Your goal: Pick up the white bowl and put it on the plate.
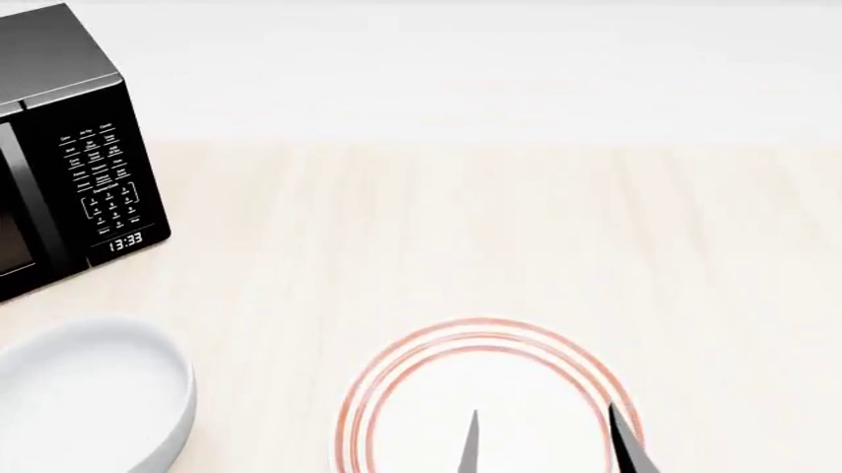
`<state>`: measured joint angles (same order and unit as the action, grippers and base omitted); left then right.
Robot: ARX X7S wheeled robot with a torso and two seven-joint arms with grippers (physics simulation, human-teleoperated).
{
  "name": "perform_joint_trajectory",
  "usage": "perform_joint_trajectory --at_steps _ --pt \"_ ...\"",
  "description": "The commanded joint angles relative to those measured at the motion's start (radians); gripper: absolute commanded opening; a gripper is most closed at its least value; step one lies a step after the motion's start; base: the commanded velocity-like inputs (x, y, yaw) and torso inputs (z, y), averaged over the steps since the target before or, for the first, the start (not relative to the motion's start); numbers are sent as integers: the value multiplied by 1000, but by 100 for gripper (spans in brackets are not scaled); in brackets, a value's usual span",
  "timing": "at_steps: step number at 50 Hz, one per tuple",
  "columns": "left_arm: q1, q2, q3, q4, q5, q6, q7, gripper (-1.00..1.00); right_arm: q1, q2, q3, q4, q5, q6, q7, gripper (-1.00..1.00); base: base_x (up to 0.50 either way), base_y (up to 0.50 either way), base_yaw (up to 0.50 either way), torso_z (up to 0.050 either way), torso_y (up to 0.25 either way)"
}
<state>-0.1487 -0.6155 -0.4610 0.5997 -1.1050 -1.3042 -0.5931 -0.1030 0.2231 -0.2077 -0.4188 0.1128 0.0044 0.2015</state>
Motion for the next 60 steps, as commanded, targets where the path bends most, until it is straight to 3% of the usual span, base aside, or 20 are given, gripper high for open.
perform_joint_trajectory --at_steps 1,14,60 --pt "-87 37 25 -93 1 27 -5 100 2 4 -11 11 7 -6 1 100 0 0 0 0 0" --pt "-183 70 98 -200 56 78 0 100 10 15 -20 25 18 -11 13 100 0 0 0 0 0" --pt "-196 107 242 -391 216 253 94 100 17 38 -50 44 35 -30 37 100 0 0 0 0 0"
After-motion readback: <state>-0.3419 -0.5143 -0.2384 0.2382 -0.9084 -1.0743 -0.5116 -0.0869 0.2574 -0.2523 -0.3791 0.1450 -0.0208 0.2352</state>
